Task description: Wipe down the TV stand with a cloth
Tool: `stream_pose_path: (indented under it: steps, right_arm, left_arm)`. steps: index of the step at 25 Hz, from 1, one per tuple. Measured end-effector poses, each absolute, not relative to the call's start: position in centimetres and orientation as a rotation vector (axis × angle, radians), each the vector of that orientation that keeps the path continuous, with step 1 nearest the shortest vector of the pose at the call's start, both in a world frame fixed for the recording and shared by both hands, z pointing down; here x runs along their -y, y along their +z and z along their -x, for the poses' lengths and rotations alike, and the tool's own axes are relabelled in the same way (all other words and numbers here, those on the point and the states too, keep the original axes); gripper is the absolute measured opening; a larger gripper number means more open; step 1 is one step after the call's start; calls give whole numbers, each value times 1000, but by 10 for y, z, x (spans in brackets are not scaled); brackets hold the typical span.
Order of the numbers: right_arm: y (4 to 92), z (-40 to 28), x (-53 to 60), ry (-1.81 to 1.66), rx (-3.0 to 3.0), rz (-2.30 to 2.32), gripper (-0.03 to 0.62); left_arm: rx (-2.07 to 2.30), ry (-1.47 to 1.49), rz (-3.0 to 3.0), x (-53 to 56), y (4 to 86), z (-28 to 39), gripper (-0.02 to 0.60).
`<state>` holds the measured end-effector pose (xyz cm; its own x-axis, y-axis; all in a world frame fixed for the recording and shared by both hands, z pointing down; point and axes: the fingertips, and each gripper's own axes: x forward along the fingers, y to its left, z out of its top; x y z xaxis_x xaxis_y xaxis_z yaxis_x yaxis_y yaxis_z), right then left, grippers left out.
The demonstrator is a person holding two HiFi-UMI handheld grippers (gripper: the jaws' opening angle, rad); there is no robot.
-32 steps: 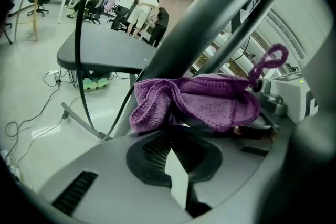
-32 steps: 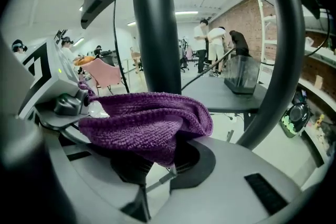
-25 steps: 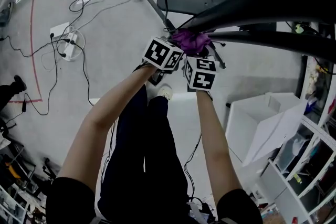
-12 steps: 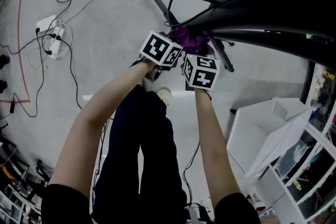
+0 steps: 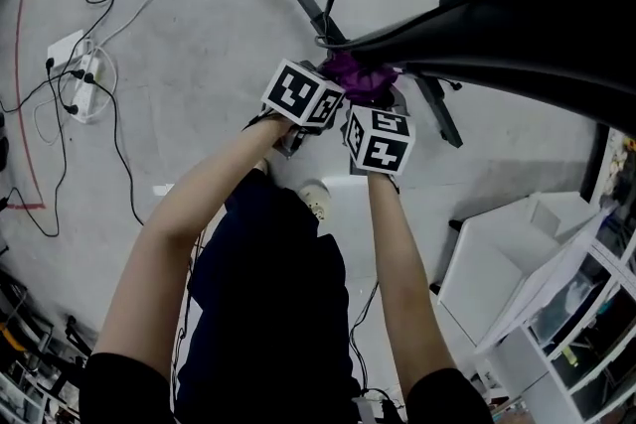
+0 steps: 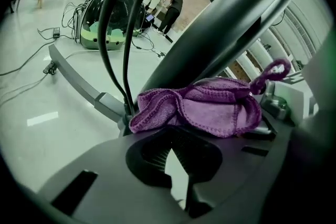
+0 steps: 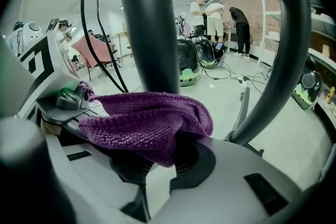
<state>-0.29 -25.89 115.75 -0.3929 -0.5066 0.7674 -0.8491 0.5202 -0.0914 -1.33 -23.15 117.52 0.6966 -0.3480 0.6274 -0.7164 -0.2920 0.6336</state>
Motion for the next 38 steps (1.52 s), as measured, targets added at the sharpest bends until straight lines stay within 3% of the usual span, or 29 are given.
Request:
stream_pose_path:
  steps: [10,17,22,32,38]
  right_arm:
    - [1226,-1,260,652,2043,-1119,64]
    - [1186,0,235,672,2026,-1100,64]
    - [1095,-6,216,689,2043,-1129,64]
    - [812,-29,218,675,2252,-1266,64]
    - [693,-34,206,613,2329,-1306,64]
  left_arm:
    - [813,492,-1883,222,1243,4,6]
    - [790,512,-1838,186,1212,8,6]
    - [764,492,-1912,176,1119,7,6]
    - [735,385,-2216,204,837,-21,6]
    - [732,335,-2261,193,723,-26,6]
